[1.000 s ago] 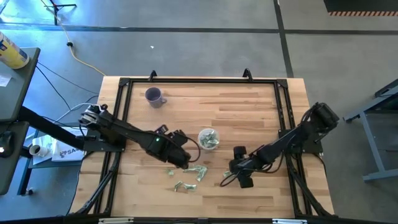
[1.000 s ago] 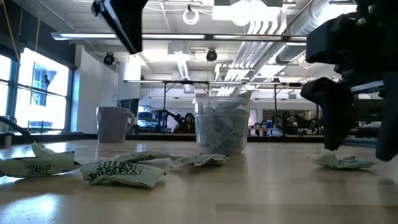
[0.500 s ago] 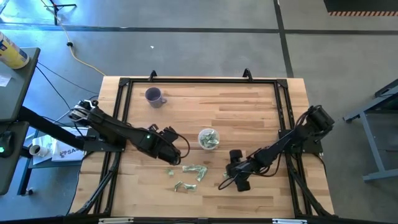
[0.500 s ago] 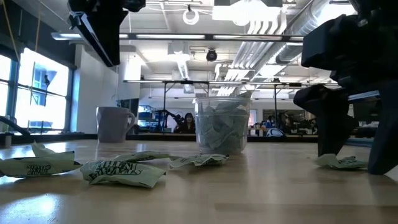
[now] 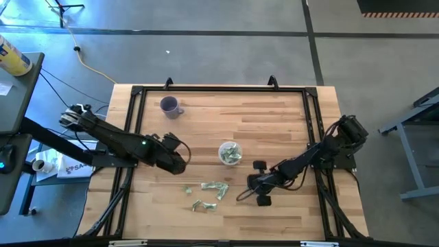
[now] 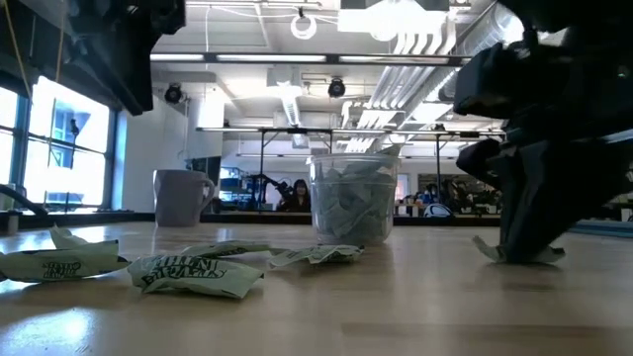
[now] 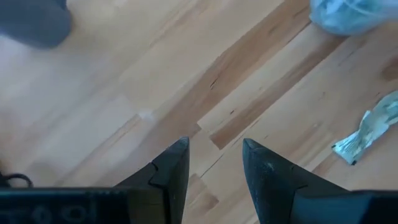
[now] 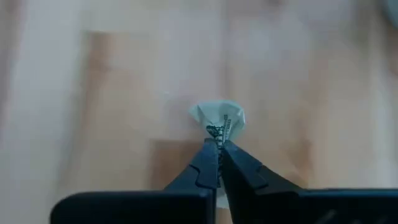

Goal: Pick and place Stevia / Truvia into bins
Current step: Put the stevia packet into the transparent container

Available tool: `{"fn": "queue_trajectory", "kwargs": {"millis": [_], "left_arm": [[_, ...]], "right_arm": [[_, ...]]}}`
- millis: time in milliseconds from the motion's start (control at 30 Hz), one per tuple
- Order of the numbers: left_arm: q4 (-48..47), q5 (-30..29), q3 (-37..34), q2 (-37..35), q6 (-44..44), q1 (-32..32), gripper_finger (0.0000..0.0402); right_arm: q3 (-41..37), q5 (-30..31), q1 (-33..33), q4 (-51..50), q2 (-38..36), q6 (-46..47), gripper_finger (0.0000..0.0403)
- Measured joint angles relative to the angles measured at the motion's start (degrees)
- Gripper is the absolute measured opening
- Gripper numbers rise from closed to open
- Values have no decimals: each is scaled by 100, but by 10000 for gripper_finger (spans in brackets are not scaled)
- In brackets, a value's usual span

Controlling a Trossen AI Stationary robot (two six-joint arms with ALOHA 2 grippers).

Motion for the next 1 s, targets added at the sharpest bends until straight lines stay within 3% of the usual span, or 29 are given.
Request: {"fn": "queue_trajectory", "kwargs": {"millis": [167, 267, 400, 500, 667, 833, 1000], "left_arm": [[1022, 293, -964, -681, -124, 0, 181], [1966, 566, -1556, -899, -9, -1, 181], [3235, 957, -2213, -924, 241, -2, 182], [4039, 1174, -2526, -924, 337, -2, 182], [4128, 1315, -2597, -924, 379, -2, 182], [4155, 1923, -2597, -924, 382, -4, 182], [4159, 2226, -2597, -924, 613, -15, 182]], "right_arm": [[74, 130, -446, -804, -817, 270, 8], [334, 433, -691, -1244, -1462, -63, 6], [689, 556, -1210, -1041, -1791, -706, 11], [948, 220, -1702, -758, -1485, -963, 5], [1545, -594, -2218, -527, -600, -1121, 12], [2029, -889, -2288, -831, 46, -1366, 57], [2235, -890, -2286, -1172, 107, -1348, 127]]}}
